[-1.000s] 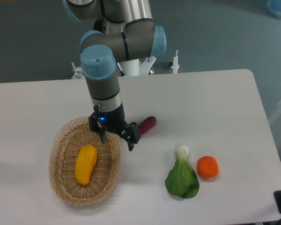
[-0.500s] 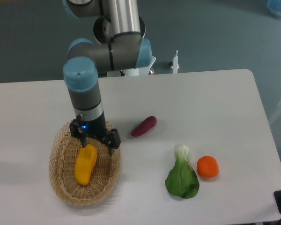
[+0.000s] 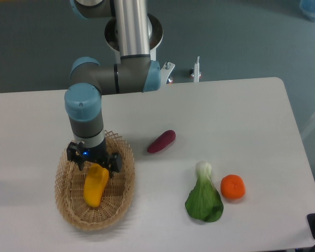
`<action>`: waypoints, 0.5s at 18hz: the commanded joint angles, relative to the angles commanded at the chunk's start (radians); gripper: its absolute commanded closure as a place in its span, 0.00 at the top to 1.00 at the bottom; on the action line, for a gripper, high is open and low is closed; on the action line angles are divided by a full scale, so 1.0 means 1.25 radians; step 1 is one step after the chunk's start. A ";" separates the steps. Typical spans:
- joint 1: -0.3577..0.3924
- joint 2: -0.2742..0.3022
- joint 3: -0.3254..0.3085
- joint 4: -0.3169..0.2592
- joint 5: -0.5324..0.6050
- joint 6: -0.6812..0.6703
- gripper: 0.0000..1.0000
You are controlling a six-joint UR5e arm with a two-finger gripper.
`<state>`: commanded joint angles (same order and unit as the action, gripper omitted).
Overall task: Pick up the mango from the basket
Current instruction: 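Lower the gripper onto the mango and close it around the mango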
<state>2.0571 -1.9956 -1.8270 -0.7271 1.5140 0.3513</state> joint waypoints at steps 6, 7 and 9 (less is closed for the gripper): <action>-0.001 -0.011 0.009 0.000 0.001 0.001 0.99; -0.001 -0.010 0.007 0.000 0.001 -0.001 0.83; -0.001 -0.009 0.009 0.000 0.001 -0.001 0.62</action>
<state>2.0555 -2.0064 -1.8162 -0.7271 1.5156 0.3497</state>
